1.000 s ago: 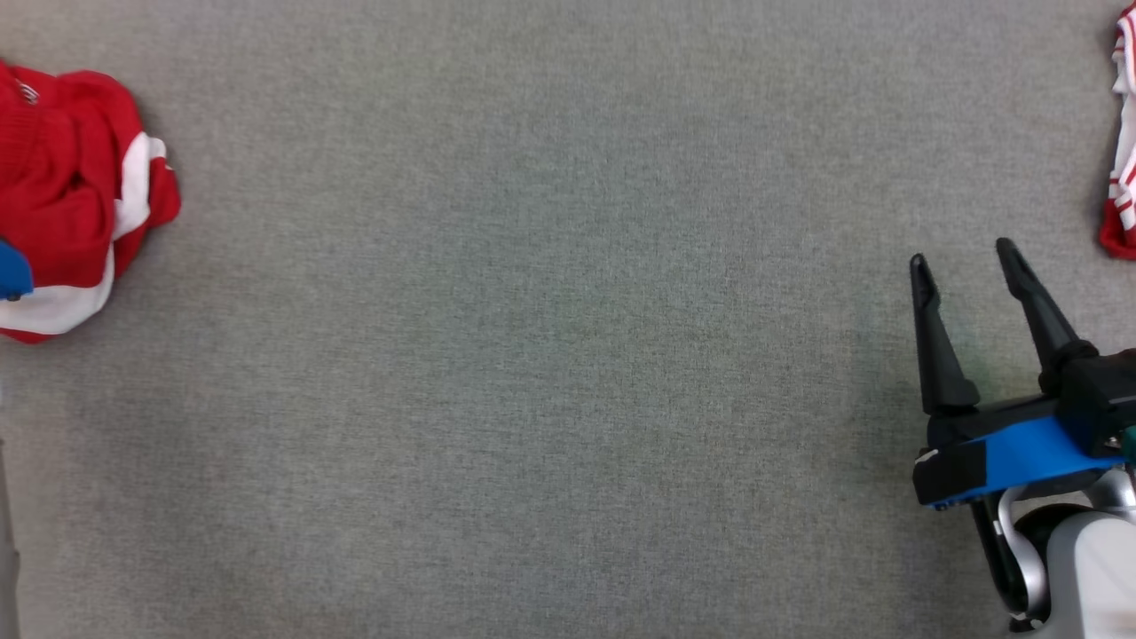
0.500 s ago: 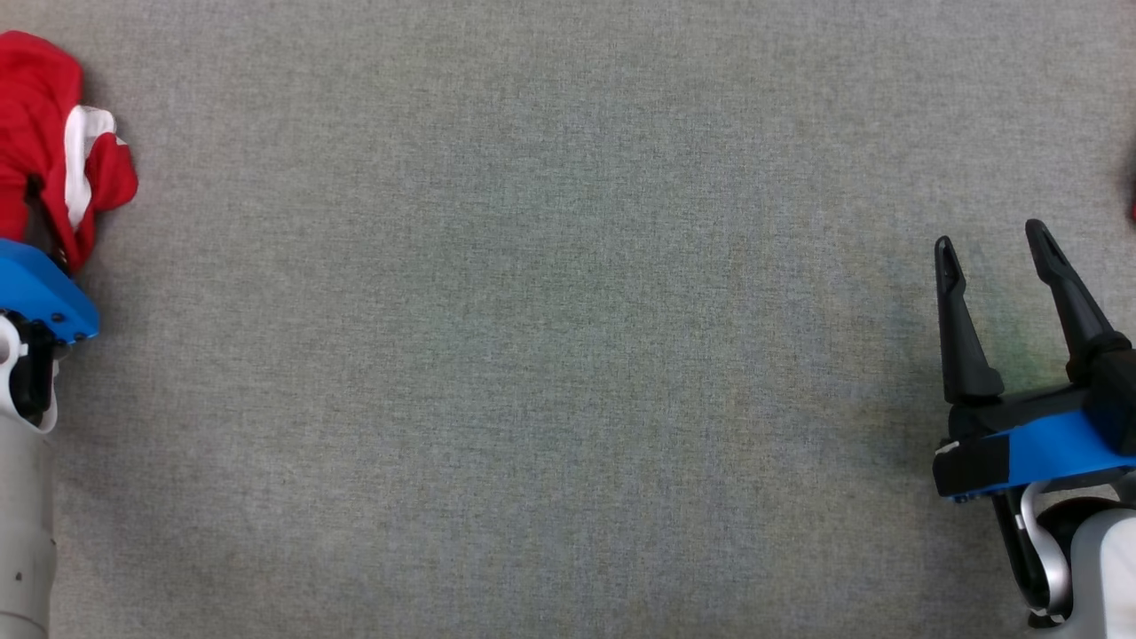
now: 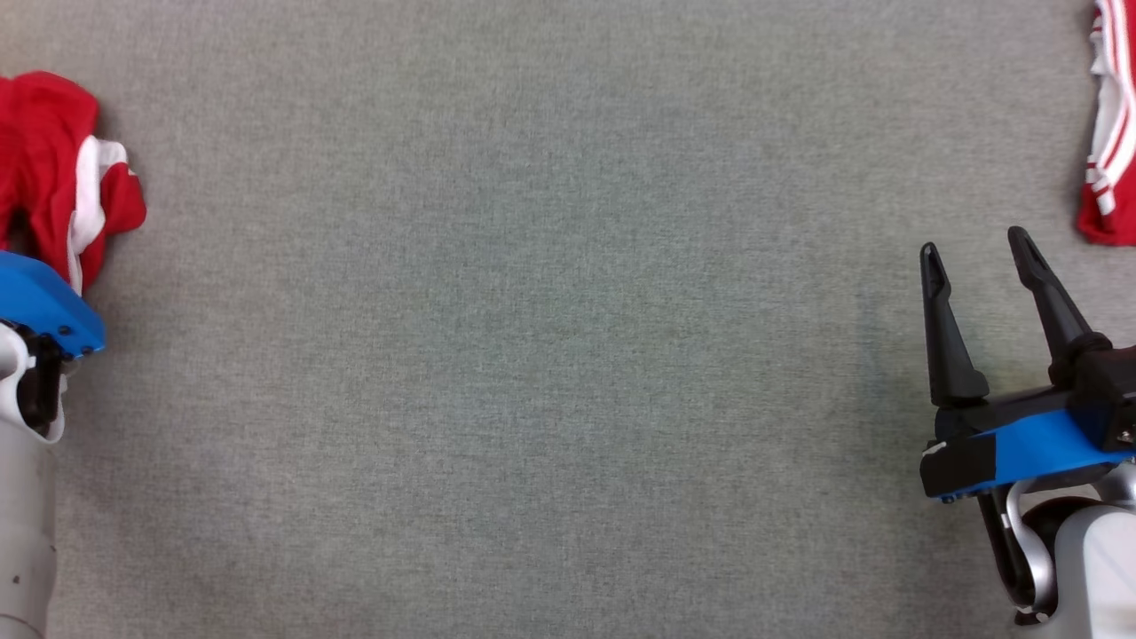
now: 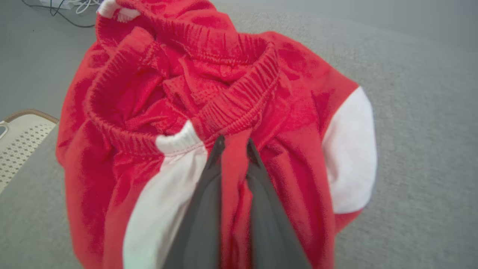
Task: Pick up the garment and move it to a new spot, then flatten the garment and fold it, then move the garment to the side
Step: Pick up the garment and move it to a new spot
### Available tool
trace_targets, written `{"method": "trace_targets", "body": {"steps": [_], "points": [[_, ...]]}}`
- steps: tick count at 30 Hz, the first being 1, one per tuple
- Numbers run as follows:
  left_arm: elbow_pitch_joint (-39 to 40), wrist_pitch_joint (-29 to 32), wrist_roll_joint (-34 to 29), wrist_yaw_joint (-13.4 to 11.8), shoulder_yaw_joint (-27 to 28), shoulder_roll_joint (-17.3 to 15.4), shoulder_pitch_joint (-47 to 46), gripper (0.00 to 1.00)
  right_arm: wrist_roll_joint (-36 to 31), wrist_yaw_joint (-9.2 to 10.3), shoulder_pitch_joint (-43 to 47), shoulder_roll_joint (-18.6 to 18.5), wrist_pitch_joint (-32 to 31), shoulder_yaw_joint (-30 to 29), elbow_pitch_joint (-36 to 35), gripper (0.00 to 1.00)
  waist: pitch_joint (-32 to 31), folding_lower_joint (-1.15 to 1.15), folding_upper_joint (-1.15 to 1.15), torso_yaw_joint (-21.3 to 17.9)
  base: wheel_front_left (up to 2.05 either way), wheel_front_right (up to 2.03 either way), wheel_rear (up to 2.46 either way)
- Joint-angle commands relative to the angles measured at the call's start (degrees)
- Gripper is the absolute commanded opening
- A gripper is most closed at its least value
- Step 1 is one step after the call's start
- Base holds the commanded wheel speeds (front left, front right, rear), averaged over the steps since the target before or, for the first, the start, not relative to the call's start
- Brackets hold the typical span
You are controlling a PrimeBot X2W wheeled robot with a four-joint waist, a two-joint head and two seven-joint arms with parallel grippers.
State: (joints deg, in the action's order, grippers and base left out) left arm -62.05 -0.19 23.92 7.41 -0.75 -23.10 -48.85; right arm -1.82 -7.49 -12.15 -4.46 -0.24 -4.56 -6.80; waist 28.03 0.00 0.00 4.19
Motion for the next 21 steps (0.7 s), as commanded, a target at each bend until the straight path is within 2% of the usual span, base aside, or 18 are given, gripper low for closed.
{"method": "trace_targets", "body": {"steps": [1, 10, 21], "points": [[1.1, -2.1, 0.1, 0.1, -0.5, -0.9, 0.0, 0.00, 0.4, -0.01, -0.1, 0.2, 0.7, -0.1, 0.5, 1.00, -1.3, 0.00, 0.00, -0.9, 0.00, 0.00, 0.00], [7.6, -11.6, -2.1, 0.1, -4.6, -2.9, -2.6, 0.00, 2.5, -0.01, 0.8, 1.3, 3.7, 0.6, 6.1, 1.00, -7.6, 0.00, 0.00, -3.5, 0.00, 0.00, 0.00], [22.1, -13.4, -4.5, -0.2, -8.5, -1.5, -3.9, 0.00, 6.0, -0.01, 1.9, 1.5, 7.3, 1.7, 12.0, 1.00, -12.6, 0.00, 0.00, -8.2, 0.00, 0.00, 0.00]]}}
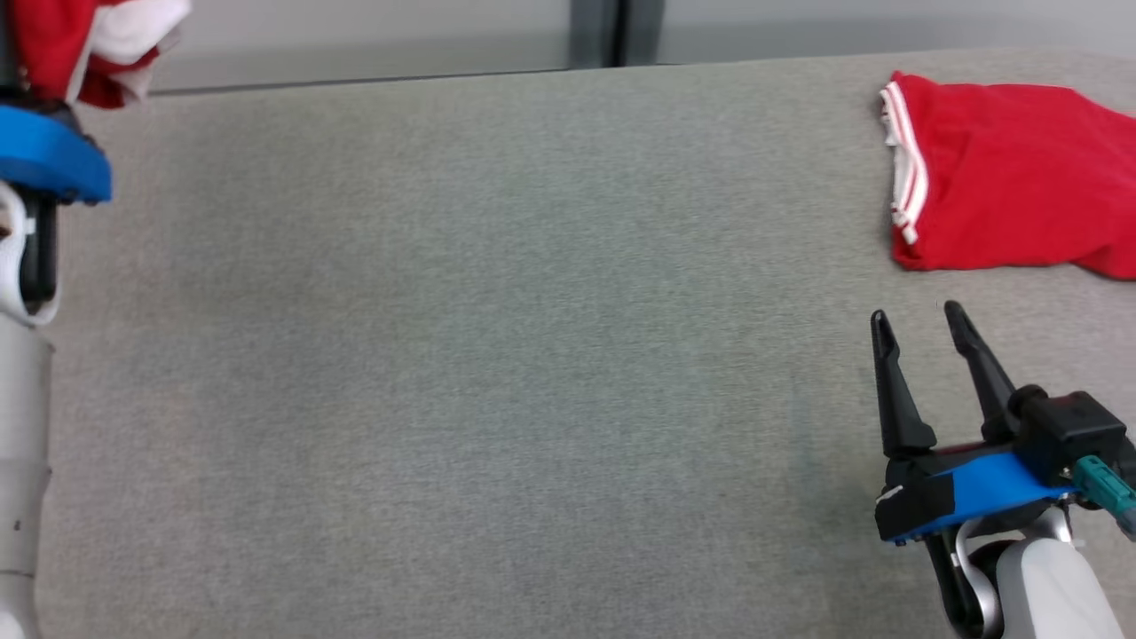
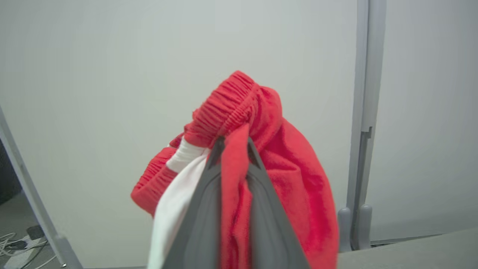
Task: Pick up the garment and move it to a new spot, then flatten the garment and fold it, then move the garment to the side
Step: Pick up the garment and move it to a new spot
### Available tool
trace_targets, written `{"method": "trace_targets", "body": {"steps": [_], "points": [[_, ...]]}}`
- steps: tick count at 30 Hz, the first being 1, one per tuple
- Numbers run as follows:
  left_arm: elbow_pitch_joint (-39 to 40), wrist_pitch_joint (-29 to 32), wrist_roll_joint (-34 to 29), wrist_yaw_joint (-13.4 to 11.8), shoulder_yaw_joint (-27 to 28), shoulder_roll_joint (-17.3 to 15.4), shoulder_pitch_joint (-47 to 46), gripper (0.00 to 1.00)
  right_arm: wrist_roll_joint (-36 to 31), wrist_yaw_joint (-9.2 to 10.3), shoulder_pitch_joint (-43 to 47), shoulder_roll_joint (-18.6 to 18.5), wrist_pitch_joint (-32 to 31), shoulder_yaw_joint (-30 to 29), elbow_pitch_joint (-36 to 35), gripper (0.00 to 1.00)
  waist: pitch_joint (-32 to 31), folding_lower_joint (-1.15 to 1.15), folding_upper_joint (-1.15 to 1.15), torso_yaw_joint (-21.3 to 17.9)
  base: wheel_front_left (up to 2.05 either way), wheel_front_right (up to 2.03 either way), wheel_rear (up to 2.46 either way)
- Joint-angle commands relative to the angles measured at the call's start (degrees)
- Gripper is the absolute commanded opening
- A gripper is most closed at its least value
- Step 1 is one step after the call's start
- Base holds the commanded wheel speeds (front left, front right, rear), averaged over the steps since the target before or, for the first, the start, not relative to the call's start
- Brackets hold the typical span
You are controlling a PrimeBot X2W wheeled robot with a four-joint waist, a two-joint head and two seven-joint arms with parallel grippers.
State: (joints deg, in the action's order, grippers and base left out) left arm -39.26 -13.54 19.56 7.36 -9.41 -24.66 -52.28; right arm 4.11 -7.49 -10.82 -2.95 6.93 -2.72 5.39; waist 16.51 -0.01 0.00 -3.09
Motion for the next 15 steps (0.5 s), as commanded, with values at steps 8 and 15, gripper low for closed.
{"method": "trace_targets", "body": {"steps": [8, 15], "points": [[15.1, 4.5, -1.3, -1.0, -4.0, 3.1, 1.1, 0.00, 3.7, -0.01, 0.4, 0.1, 3.0, 1.8, 3.9, 1.00, -2.3, 0.01, 0.00, -6.7, 0.00, 0.00, 0.00], [25.6, 8.9, -1.6, -1.7, -8.1, 6.0, 5.0, 0.00, 6.1, -0.01, 0.1, 0.0, 5.3, 3.3, 7.1, 1.00, -2.2, 0.01, 0.00, -10.8, 0.00, 0.00, 0.00]]}}
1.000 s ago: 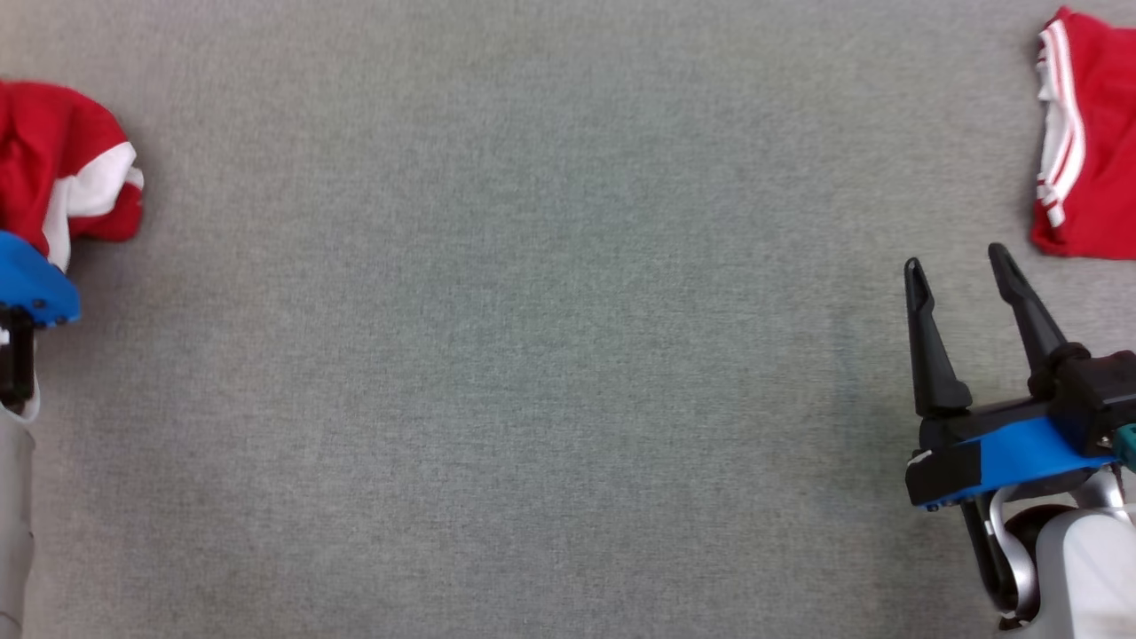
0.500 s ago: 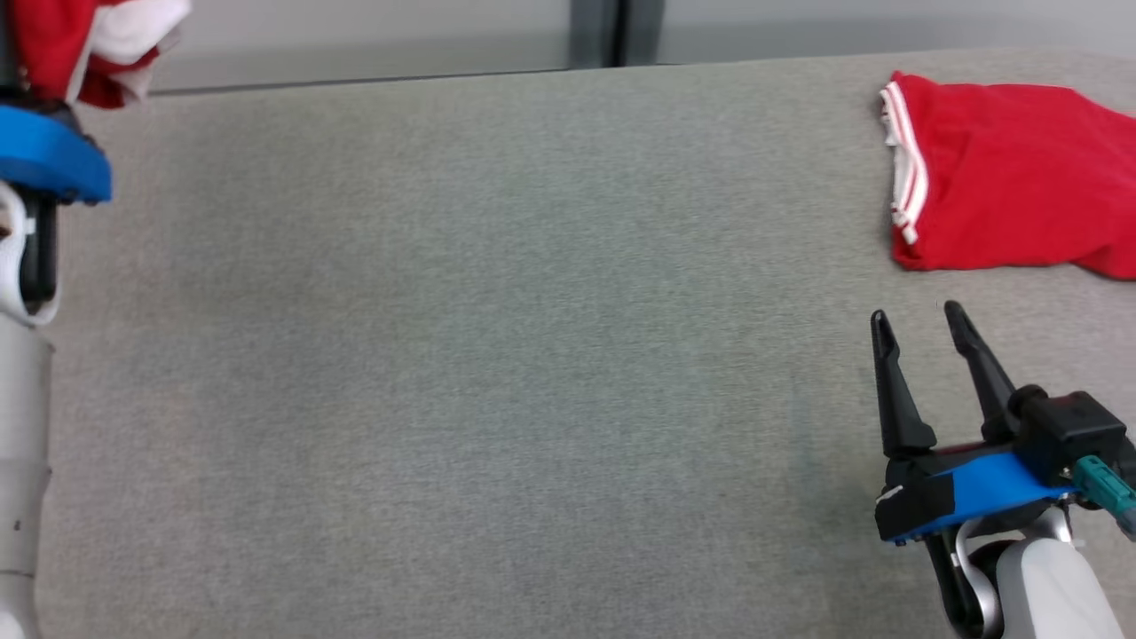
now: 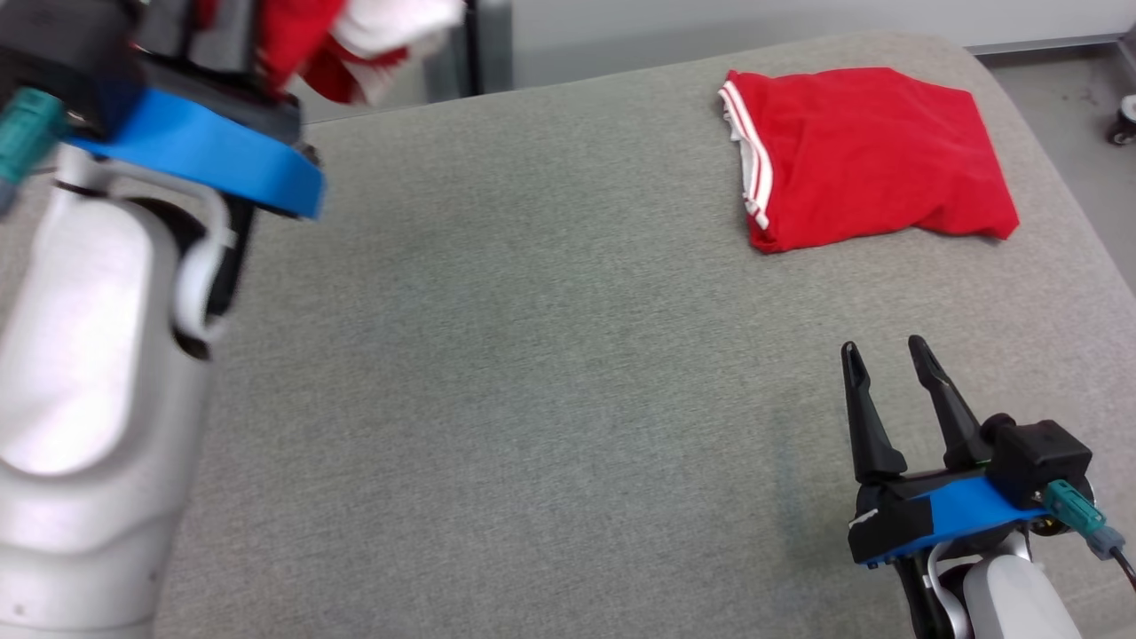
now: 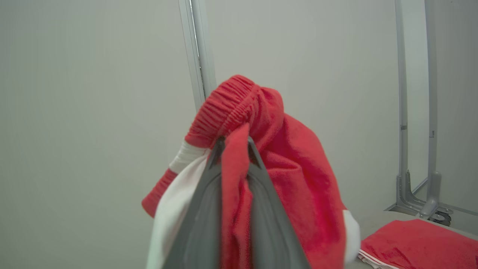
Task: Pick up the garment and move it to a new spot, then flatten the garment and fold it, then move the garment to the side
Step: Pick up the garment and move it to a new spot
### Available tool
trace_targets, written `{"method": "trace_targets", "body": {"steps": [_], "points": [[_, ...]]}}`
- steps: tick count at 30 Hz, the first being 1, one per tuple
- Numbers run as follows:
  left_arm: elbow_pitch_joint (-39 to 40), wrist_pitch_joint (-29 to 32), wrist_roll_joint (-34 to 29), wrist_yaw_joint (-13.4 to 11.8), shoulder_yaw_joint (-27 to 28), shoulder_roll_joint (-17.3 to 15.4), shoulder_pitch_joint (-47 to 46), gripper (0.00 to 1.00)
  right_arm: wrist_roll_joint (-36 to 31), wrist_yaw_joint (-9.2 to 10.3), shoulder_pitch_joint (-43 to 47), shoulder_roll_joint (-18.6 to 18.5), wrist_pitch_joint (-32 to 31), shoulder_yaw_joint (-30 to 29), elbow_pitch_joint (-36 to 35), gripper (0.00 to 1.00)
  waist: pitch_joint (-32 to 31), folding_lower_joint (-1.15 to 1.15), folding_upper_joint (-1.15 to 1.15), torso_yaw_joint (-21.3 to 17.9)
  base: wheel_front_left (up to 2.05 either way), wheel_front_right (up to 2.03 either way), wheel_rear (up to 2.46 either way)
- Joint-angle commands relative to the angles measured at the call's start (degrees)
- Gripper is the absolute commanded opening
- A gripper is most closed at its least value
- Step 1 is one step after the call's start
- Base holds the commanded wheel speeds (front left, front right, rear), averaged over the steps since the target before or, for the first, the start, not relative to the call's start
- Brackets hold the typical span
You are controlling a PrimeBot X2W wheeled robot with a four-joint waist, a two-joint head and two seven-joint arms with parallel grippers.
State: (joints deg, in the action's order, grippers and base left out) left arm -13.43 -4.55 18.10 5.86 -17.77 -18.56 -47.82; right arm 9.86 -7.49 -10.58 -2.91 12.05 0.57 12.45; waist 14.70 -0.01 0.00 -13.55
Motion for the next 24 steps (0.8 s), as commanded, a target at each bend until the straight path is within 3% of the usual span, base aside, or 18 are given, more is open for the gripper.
{"method": "trace_targets", "body": {"steps": [1, 10, 23, 24], "points": [[0.7, 0.4, -0.2, -0.3, -0.6, 0.3, 1.2, 0.00, 0.6, -0.01, -0.3, 0.0, 0.4, 0.1, 0.4, 1.00, -0.4, 0.01, 0.00, -0.6, 0.00, 0.00, 0.00], [2.4, 1.6, 0.5, -0.9, -5.7, 4.0, 9.2, 0.00, 1.1, -0.01, -1.1, 0.0, 1.8, 0.4, 2.8, 1.00, -0.6, 0.01, 0.00, -1.9, 0.00, 0.00, 0.00], [-9.0, -2.8, 2.1, -0.4, -12.7, 9.6, 22.1, 0.00, 0.9, -0.01, -1.9, 0.0, 2.4, 1.0, 5.0, 1.00, -1.3, 0.01, 0.00, -0.5, 0.00, 0.00, 0.00], [-9.9, -3.2, 1.7, -0.4, -13.4, 10.0, 22.3, 0.17, 0.8, -0.01, -1.9, 0.0, 2.4, 0.9, 5.1, 1.00, -1.4, 0.01, 0.00, -0.4, 0.00, 0.00, 0.00]]}}
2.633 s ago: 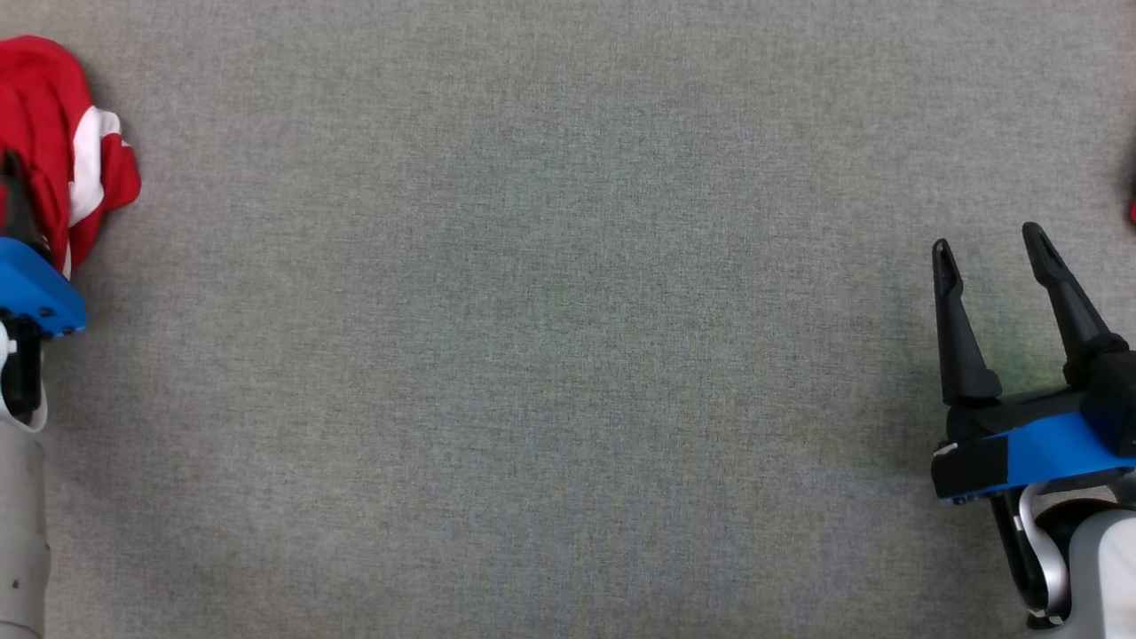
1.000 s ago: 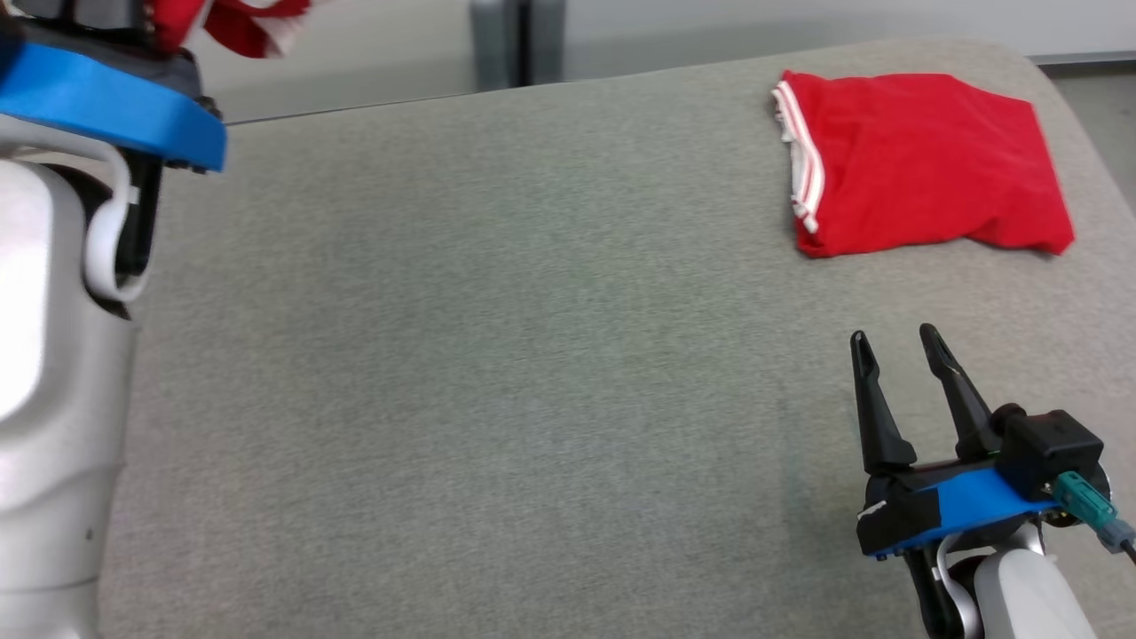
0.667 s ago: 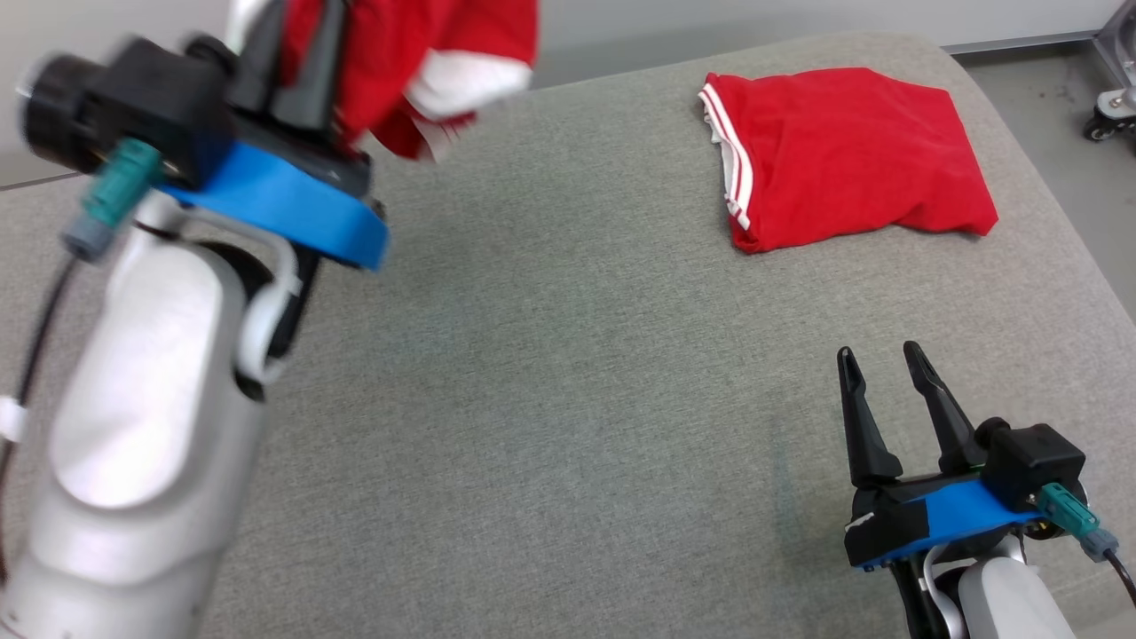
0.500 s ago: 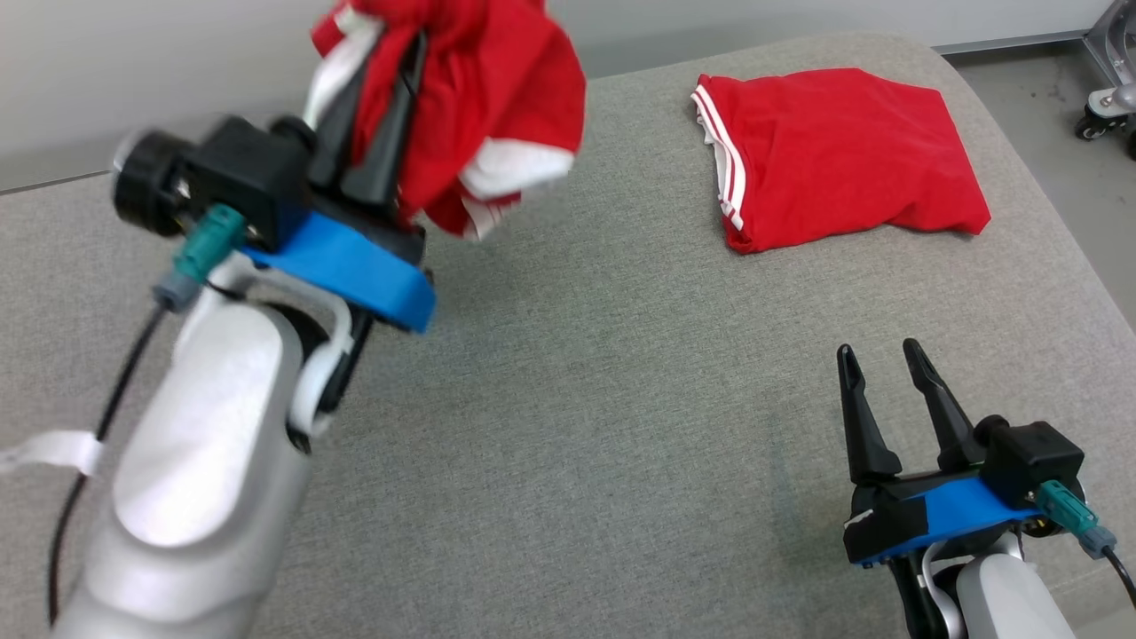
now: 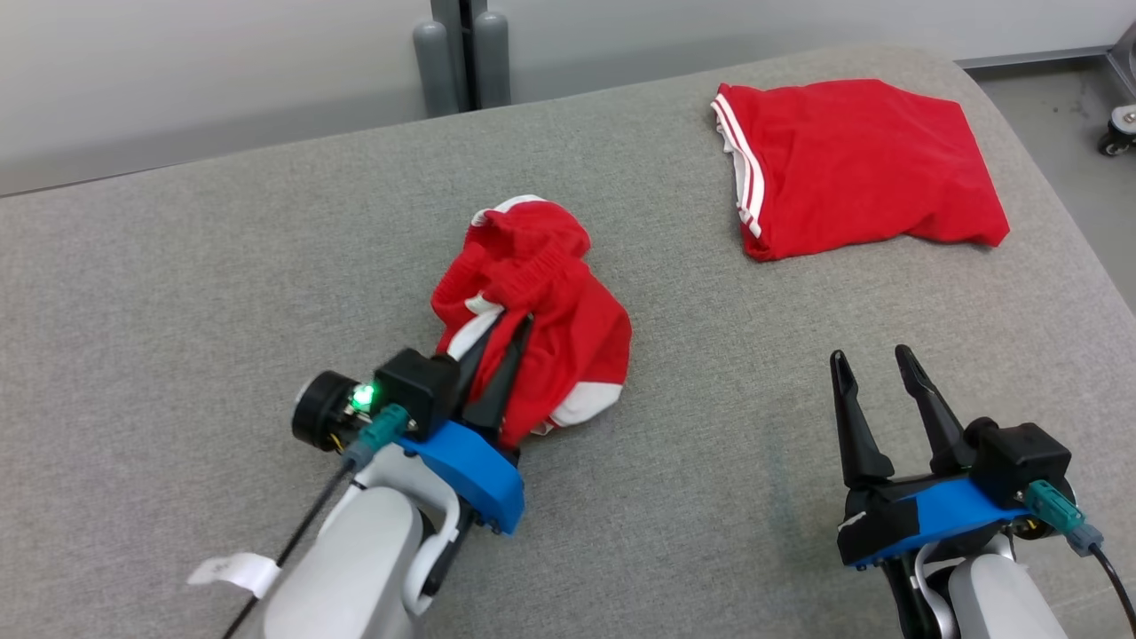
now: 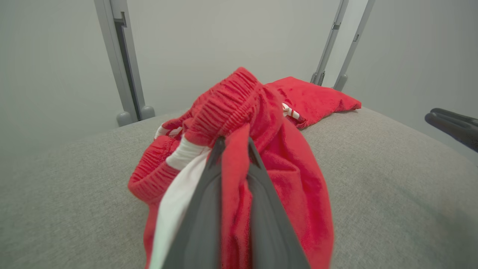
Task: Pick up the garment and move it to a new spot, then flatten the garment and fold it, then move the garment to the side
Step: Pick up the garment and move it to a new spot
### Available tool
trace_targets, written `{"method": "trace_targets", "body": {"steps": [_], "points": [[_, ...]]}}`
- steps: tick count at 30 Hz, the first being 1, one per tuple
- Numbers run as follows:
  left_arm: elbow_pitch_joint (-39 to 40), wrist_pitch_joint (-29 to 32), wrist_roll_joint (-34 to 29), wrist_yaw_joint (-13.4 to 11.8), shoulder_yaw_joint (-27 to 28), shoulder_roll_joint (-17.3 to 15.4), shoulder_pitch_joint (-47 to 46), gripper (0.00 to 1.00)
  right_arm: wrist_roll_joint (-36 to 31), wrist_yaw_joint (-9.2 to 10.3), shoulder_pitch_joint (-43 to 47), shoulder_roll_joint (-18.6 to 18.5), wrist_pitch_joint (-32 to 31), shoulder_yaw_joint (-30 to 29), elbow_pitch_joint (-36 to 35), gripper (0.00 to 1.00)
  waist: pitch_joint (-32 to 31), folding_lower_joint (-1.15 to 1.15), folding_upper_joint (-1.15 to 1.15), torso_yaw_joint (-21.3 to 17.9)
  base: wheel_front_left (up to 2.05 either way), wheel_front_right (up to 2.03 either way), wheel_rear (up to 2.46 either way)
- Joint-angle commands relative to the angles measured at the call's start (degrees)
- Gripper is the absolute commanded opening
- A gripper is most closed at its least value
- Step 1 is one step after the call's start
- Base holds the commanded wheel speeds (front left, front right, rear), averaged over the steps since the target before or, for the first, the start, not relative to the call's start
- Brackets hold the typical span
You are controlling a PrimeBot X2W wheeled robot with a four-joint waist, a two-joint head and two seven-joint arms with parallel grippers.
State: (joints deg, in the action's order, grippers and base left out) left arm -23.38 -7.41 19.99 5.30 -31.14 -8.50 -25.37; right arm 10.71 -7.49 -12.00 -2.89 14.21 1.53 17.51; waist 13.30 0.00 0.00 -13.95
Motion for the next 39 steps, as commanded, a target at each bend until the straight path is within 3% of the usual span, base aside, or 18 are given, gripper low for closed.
{"method": "trace_targets", "body": {"steps": [1, 8, 13, 25, 26, 39], "points": [[-0.6, -0.9, -0.5, 0.1, -0.5, 0.3, 0.2, 1.00, -0.1, -0.02, -0.5, 0.0, 0.3, 0.1, 0.2, 1.00, -0.1, 0.00, 0.00, 0.1, 0.00, 0.00, 0.00], [-1.7, -5.2, -1.6, -0.5, -1.6, 1.7, -0.9, 1.00, -0.6, -0.01, 0.6, 0.0, 0.2, 0.0, 1.0, 1.00, -2.1, 0.00, 0.00, 1.8, 0.00, 0.00, 0.00], [-0.4, -7.0, -1.3, -2.1, 0.8, 0.3, -0.5, 1.00, -0.9, -0.01, 1.3, 0.0, 0.0, -0.2, 1.1, 1.00, -3.6, 0.00, 0.00, 3.6, 0.00, 0.00, 0.00], [6.9, -7.8, -1.0, -6.6, 11.5, -5.1, 7.4, 1.00, -1.6, -0.01, 2.5, 0.0, -0.8, -0.9, 0.3, 1.00, -5.8, 0.00, 0.00, 8.8, 0.00, 0.00, 0.00], [9.0, -7.8, -1.2, -7.3, 14.6, -5.9, 10.0, 1.00, -1.7, -0.01, 2.6, 0.0, -1.0, -1.0, -0.1, 1.00, -6.2, 0.00, 0.00, 9.9, 0.00, 0.00, 0.00], [14.0, -7.8, -3.0, -7.7, 23.0, -5.1, 20.1, 1.00, -2.1, -0.01, 4.0, 0.0, -1.8, -1.8, -1.6, 1.00, -8.2, 0.00, 0.00, 13.7, 0.00, 0.00, 0.00]]}}
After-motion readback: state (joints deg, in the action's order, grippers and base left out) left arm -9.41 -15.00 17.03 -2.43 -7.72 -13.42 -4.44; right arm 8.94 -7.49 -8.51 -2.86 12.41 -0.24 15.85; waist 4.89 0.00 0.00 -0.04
